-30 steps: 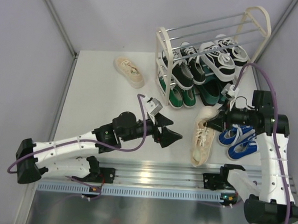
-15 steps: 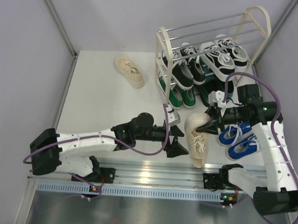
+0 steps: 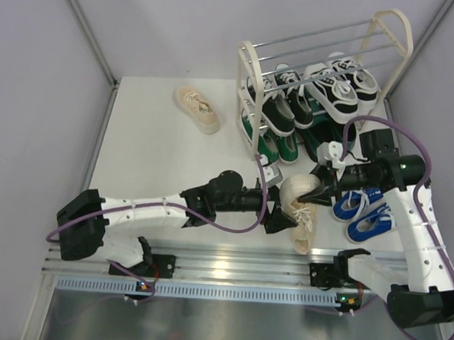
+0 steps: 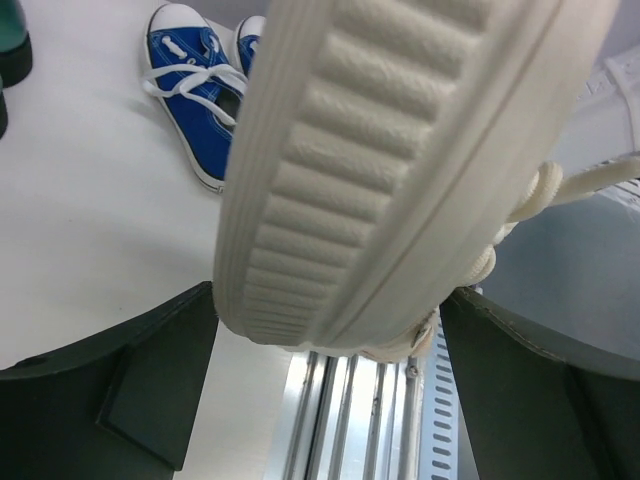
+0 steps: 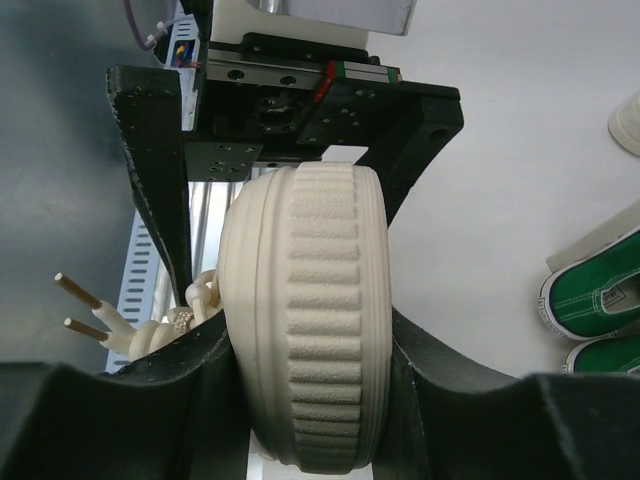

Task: Place and organize the shoes onto the shoe shelf
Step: Pick up the shoe at the center of the board.

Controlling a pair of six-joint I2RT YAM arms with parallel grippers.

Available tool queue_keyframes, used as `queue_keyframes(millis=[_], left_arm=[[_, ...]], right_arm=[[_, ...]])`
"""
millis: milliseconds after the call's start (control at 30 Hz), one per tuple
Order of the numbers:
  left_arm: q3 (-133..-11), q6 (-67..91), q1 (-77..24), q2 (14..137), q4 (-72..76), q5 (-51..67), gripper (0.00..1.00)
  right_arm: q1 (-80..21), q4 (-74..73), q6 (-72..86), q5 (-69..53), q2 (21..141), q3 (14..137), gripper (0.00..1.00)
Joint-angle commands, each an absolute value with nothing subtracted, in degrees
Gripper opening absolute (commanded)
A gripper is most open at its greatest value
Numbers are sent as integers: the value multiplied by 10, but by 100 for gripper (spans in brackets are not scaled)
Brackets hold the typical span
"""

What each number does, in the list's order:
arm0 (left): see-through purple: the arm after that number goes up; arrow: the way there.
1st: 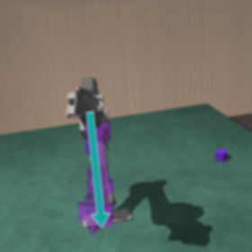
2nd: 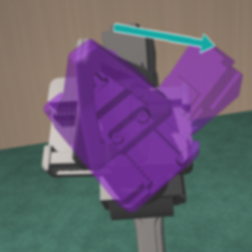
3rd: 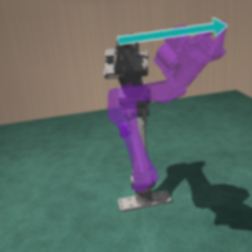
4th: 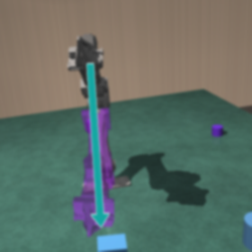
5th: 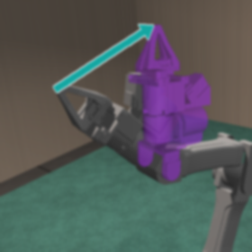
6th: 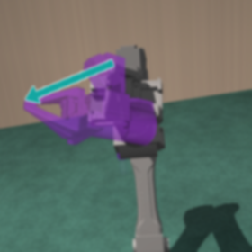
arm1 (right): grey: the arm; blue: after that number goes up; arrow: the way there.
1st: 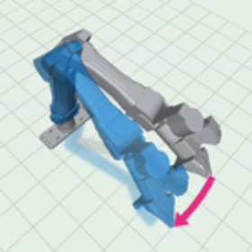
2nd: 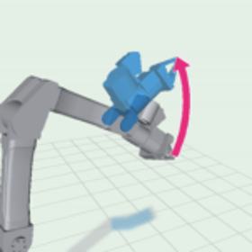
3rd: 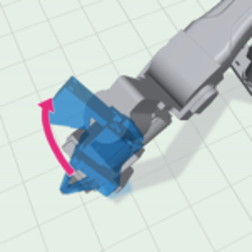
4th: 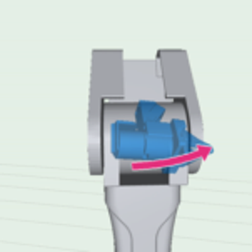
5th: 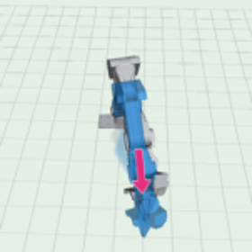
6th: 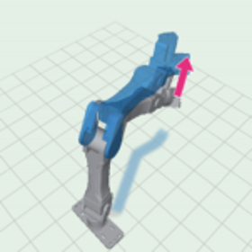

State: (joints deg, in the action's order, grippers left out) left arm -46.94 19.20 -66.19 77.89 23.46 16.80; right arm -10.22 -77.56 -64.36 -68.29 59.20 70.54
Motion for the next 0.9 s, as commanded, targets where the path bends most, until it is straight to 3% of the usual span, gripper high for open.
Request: queue_keyframes(millis=[0, 200, 333, 433, 467, 533, 567, 600, 667, 767, 867], left_arm=[[-473, 162, -663, 759, 296, 94, 95], [-473, 130, -663, 752, 297, 88, 94], [-492, 151, -663, 786, 320, 138, 88], [-508, 162, -663, 803, 353, 166, 73], [-512, 169, -663, 813, 353, 176, 57], [-519, 183, -662, 818, 353, 178, 41], [-520, 194, -662, 820, 353, 180, 22], [-519, 201, -662, 820, 353, 181, 11], [-512, 217, -662, 812, 353, 181, 0], [-490, 242, -662, 789, 347, 171, 0], [-465, 271, -662, 758, 323, 145, 0]], right_arm=[[-114, -858, -658, -743, 571, 711, 0], [-117, -857, -663, -758, 562, 698, 0], [-117, -856, -665, -760, 560, 686, 0], [-117, -854, -664, -758, 554, 679, 0], [-118, -847, -660, -755, 547, 677, 0], [-117, -839, -646, -754, 541, 673, 0], [-117, -837, -643, -751, 536, 671, 0], [-118, -822, -630, -750, 534, 669, 0], [-117, -799, -605, -736, 526, 664, 0], [-116, -725, -522, -699, 508, 657, 7], [-114, -687, -471, -657, 494, 654, 44]])
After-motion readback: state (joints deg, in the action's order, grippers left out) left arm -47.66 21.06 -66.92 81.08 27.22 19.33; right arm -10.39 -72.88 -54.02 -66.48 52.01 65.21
